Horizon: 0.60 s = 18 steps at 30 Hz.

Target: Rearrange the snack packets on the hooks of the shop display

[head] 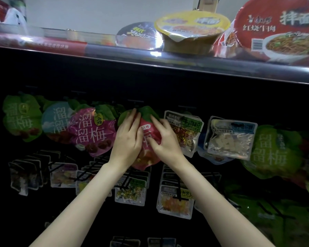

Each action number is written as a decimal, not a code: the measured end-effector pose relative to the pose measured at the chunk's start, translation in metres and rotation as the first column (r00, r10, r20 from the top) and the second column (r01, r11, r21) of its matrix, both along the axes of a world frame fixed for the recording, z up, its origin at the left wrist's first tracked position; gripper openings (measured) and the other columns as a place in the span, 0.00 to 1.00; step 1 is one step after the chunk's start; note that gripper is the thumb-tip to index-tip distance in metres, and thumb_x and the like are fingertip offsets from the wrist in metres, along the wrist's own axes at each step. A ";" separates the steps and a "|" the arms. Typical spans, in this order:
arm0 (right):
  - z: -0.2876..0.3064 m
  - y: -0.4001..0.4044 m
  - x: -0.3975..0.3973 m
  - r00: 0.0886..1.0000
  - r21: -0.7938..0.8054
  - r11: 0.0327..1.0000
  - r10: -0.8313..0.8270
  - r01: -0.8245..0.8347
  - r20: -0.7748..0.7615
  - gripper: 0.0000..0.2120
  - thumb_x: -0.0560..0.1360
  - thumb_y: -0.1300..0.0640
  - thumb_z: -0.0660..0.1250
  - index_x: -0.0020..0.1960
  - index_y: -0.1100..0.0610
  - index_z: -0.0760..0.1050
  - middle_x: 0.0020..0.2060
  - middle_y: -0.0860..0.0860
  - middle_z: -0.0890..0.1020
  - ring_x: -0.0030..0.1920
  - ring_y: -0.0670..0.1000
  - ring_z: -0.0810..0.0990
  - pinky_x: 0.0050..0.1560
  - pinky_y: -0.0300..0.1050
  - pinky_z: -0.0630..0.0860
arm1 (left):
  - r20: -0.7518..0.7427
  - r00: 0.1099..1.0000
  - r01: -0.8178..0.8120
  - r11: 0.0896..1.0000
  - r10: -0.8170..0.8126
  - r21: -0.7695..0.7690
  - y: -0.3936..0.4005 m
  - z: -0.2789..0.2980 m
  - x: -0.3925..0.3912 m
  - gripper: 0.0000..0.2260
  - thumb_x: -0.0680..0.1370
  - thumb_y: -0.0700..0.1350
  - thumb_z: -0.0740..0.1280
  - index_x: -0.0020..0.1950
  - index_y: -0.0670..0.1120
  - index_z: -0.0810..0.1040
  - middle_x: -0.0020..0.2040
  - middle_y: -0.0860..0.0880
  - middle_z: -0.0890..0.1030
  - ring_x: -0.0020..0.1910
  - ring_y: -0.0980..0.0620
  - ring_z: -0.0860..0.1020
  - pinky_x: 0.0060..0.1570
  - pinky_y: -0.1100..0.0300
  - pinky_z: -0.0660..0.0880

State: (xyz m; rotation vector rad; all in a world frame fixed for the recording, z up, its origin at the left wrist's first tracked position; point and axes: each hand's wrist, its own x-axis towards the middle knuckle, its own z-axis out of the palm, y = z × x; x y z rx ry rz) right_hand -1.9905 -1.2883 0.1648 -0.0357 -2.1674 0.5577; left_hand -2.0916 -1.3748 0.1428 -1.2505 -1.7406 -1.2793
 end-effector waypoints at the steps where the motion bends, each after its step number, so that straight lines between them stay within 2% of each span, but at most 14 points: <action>1: -0.002 -0.001 -0.001 1.000 -0.032 0.999 -0.007 0.007 0.000 0.29 0.75 0.63 0.66 0.73 0.56 0.61 0.65 0.54 0.67 0.65 0.51 0.69 0.64 0.35 0.68 | 0.018 1.000 0.012 1.000 -0.012 -0.019 0.002 0.001 0.001 0.23 0.80 0.52 0.49 0.74 0.44 0.61 0.76 0.49 0.57 0.73 0.59 0.52 0.72 0.58 0.52; 3: -0.007 0.000 -0.002 0.999 -0.105 0.994 -0.032 0.031 -0.012 0.29 0.75 0.63 0.67 0.73 0.56 0.62 0.64 0.53 0.68 0.65 0.50 0.68 0.59 0.24 0.64 | 0.033 0.999 0.012 0.999 -0.011 -0.036 0.004 0.002 0.003 0.24 0.80 0.51 0.49 0.74 0.45 0.60 0.76 0.49 0.55 0.72 0.61 0.50 0.71 0.61 0.51; 6: -0.010 0.002 -0.003 0.998 -0.161 0.985 -0.060 0.060 0.006 0.28 0.75 0.61 0.67 0.73 0.55 0.63 0.63 0.53 0.68 0.64 0.50 0.68 0.58 0.27 0.62 | 0.038 0.999 -0.009 0.998 0.011 -0.056 0.005 0.003 0.001 0.24 0.80 0.53 0.47 0.74 0.46 0.60 0.77 0.49 0.54 0.72 0.60 0.49 0.71 0.61 0.50; 10: -0.006 0.002 0.000 0.990 -0.120 0.987 -0.091 0.104 0.108 0.23 0.77 0.61 0.63 0.71 0.56 0.65 0.63 0.55 0.66 0.65 0.52 0.67 0.59 0.26 0.58 | 0.001 0.994 -0.105 0.971 0.108 -0.214 0.006 0.002 -0.007 0.30 0.76 0.59 0.42 0.75 0.48 0.59 0.77 0.48 0.51 0.75 0.53 0.46 0.73 0.54 0.47; 12: -0.007 0.001 0.010 0.987 -0.065 0.985 -0.158 0.158 -0.001 0.18 0.77 0.63 0.62 0.67 0.59 0.71 0.63 0.55 0.67 0.66 0.52 0.66 0.66 0.33 0.60 | -0.021 0.987 -0.158 0.953 0.158 -0.259 0.006 0.002 -0.010 0.32 0.74 0.60 0.39 0.75 0.49 0.59 0.77 0.47 0.51 0.76 0.48 0.46 0.73 0.52 0.46; 13: -0.009 0.002 0.017 0.971 -0.025 0.979 -0.206 0.204 -0.124 0.16 0.77 0.64 0.63 0.64 0.61 0.74 0.61 0.56 0.68 0.65 0.52 0.67 0.68 0.36 0.62 | -0.037 0.983 -0.181 0.947 0.177 -0.265 0.006 0.002 -0.010 0.33 0.74 0.59 0.39 0.75 0.49 0.60 0.77 0.46 0.51 0.76 0.46 0.47 0.72 0.51 0.46; 15: -0.013 0.012 0.032 0.868 0.033 0.938 -0.307 0.346 -0.391 0.14 0.75 0.64 0.64 0.61 0.62 0.75 0.59 0.58 0.69 0.63 0.51 0.66 0.66 0.37 0.64 | -0.089 0.978 -0.203 0.952 0.187 -0.229 0.006 -0.002 -0.006 0.30 0.76 0.56 0.42 0.73 0.47 0.63 0.76 0.43 0.54 0.76 0.44 0.49 0.72 0.48 0.49; 16: -0.014 0.021 0.039 0.814 0.003 0.916 -0.356 0.402 -0.458 0.15 0.74 0.63 0.64 0.61 0.62 0.73 0.59 0.58 0.69 0.63 0.52 0.65 0.64 0.37 0.63 | -0.112 0.976 -0.207 0.957 0.187 -0.204 0.007 -0.004 -0.003 0.27 0.77 0.55 0.44 0.73 0.47 0.65 0.76 0.42 0.55 0.75 0.43 0.50 0.72 0.47 0.49; 17: -0.013 0.030 0.045 0.795 -0.064 0.906 -0.401 0.419 -0.455 0.17 0.74 0.61 0.66 0.63 0.62 0.71 0.60 0.58 0.68 0.63 0.52 0.65 0.63 0.38 0.63 | -0.126 0.974 -0.212 0.957 0.190 -0.199 0.008 -0.008 0.001 0.26 0.78 0.54 0.45 0.72 0.48 0.65 0.76 0.42 0.55 0.75 0.43 0.50 0.71 0.47 0.48; 18: -0.011 0.040 0.049 0.818 -0.164 0.904 -0.427 0.394 -0.385 0.20 0.74 0.60 0.67 0.64 0.61 0.69 0.61 0.58 0.67 0.63 0.52 0.65 0.62 0.40 0.63 | -0.134 0.972 -0.218 0.952 0.193 -0.213 0.010 -0.011 0.005 0.25 0.78 0.54 0.46 0.73 0.50 0.65 0.76 0.42 0.54 0.75 0.42 0.49 0.70 0.47 0.47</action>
